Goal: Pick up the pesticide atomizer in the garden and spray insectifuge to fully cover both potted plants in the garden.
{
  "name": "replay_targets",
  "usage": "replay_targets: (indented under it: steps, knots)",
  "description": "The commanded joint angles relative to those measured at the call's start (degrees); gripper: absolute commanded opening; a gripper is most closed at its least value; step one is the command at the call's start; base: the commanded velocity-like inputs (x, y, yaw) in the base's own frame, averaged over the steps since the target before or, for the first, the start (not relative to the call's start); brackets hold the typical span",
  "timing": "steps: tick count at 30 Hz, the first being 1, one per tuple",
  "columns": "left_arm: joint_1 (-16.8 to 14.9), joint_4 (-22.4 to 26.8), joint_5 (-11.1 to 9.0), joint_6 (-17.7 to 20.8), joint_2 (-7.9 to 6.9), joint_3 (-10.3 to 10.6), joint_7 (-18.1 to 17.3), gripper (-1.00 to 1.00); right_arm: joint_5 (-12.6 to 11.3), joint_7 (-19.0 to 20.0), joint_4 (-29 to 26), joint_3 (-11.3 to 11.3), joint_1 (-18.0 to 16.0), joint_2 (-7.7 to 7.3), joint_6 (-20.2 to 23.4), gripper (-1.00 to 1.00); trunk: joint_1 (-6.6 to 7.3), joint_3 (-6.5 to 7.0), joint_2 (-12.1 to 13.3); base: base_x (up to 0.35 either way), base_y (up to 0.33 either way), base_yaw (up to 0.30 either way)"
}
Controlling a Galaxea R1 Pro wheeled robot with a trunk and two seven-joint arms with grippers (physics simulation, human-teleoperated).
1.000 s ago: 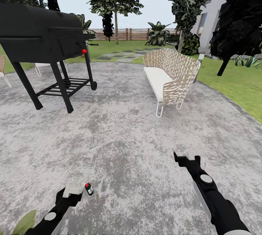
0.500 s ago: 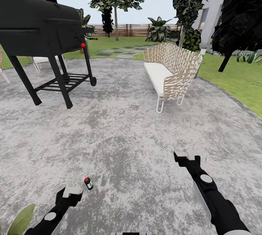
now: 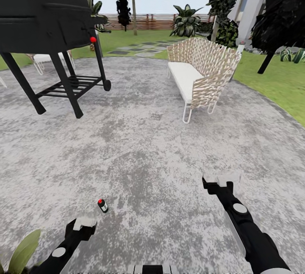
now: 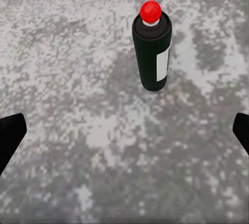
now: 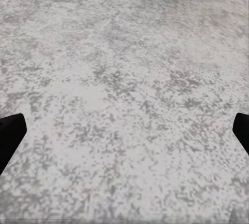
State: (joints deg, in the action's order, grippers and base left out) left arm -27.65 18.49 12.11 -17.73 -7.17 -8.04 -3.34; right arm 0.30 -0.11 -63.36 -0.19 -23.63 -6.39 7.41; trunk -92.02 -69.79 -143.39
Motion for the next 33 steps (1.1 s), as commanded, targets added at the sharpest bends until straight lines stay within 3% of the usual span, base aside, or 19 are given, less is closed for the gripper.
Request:
replay_targets:
  steps: [1,29,33]
  knots:
    - [-0.03,-0.03,0.43,-0.2,0.04,-0.49,-0.35,1.0,0.04,-0.03,-0.06,0.01,-0.01,0.0,0.32,1.0,-0.01,-0.27,-0.03,0.0,0.0,0.0]
    - [-0.03,-0.03,0.46,-0.2,0.05,-0.46,-0.35,1.0,-0.03,-0.07,-0.09,0.02,-0.01,0.1,0.5,1.0,-0.73,-6.48,-0.41,0.0,0.0,0.0]
    - [-0.03,-0.03,0.46,-0.2,0.05,-0.43,-0.35,1.0,0.03,-0.07,-0.09,0.02,-0.01,0.12,0.5,1.0,-0.73,-6.48,-0.41,0.0,0.0,0.0]
